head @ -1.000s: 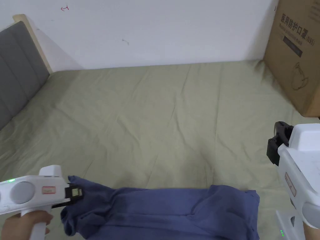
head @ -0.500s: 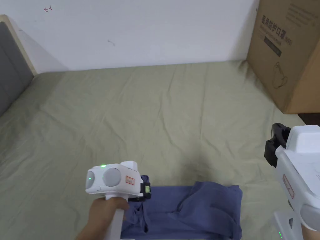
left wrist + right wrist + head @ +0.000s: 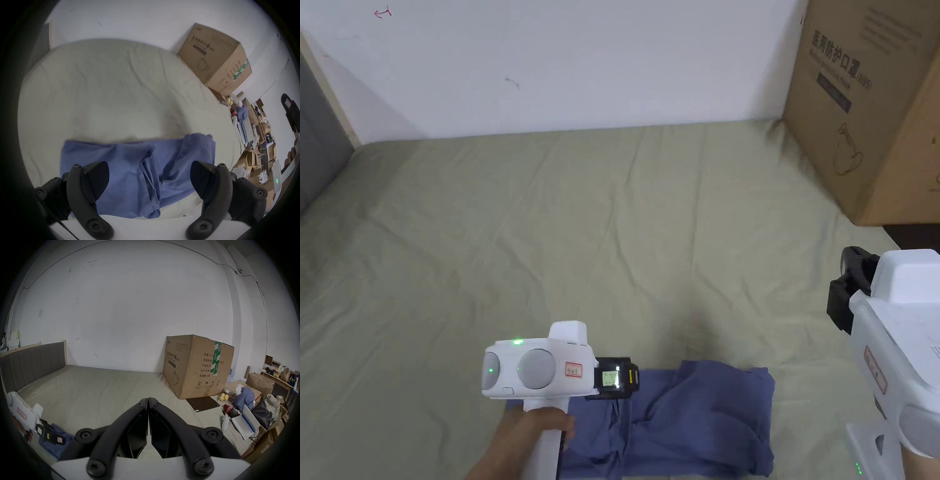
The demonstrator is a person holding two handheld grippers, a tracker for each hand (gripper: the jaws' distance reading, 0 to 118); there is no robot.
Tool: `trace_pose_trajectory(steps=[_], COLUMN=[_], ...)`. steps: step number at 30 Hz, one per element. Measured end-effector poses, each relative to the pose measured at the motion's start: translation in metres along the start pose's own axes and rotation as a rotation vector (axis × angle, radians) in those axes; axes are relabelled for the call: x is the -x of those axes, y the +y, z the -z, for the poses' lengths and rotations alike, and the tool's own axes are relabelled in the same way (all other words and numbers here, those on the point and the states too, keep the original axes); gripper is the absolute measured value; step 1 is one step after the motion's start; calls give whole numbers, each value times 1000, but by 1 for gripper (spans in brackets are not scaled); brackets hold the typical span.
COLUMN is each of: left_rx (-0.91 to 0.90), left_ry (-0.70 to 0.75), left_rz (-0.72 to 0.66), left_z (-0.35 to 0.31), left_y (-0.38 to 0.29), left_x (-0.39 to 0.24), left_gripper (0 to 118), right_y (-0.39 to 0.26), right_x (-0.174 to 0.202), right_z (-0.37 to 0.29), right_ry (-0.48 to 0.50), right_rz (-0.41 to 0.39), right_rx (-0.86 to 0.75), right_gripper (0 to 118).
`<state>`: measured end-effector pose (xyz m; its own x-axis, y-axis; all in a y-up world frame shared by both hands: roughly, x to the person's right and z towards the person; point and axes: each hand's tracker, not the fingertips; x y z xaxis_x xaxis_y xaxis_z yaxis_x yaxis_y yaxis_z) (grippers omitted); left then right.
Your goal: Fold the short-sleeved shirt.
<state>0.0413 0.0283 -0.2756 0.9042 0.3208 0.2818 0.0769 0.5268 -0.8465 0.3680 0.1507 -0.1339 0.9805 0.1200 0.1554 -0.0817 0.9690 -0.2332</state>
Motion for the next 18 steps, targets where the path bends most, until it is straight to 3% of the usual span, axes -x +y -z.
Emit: trace_pose_trajectory(steps=[5, 7, 9, 10, 12, 13, 14, 18], left_rx=[-212, -265, -291, -292, -293, -294, -286, -226], left_ry=[130, 184, 211, 211, 218, 216, 218, 205], left_rz=[71, 101, 116, 116, 120, 118, 115, 83], left_z=[-45, -54, -53, -53, -52, -49, -45, -28], left_y=[-3, -7, -13, -17, -25, -29, -33, -50], left_x=[9, 16, 29, 34, 37, 41, 43, 51], left_gripper=[105, 100, 85, 71, 39, 15, 1, 0], right_y=[3, 4, 5, 5, 5, 5, 5, 4], right_x=[4, 5, 6, 6, 7, 7, 7, 7], right_z=[0, 0, 1, 1, 1, 1, 1, 0], right_ry=[14, 18, 21, 23, 27, 27, 27, 25], right_rz=[-1, 0, -1, -2, -4, -5, -5, -2], right_rx=[-6, -8, -11, -11, -11, -10, -9, -6], right_gripper=[0, 0, 0, 0, 0, 0, 0, 0])
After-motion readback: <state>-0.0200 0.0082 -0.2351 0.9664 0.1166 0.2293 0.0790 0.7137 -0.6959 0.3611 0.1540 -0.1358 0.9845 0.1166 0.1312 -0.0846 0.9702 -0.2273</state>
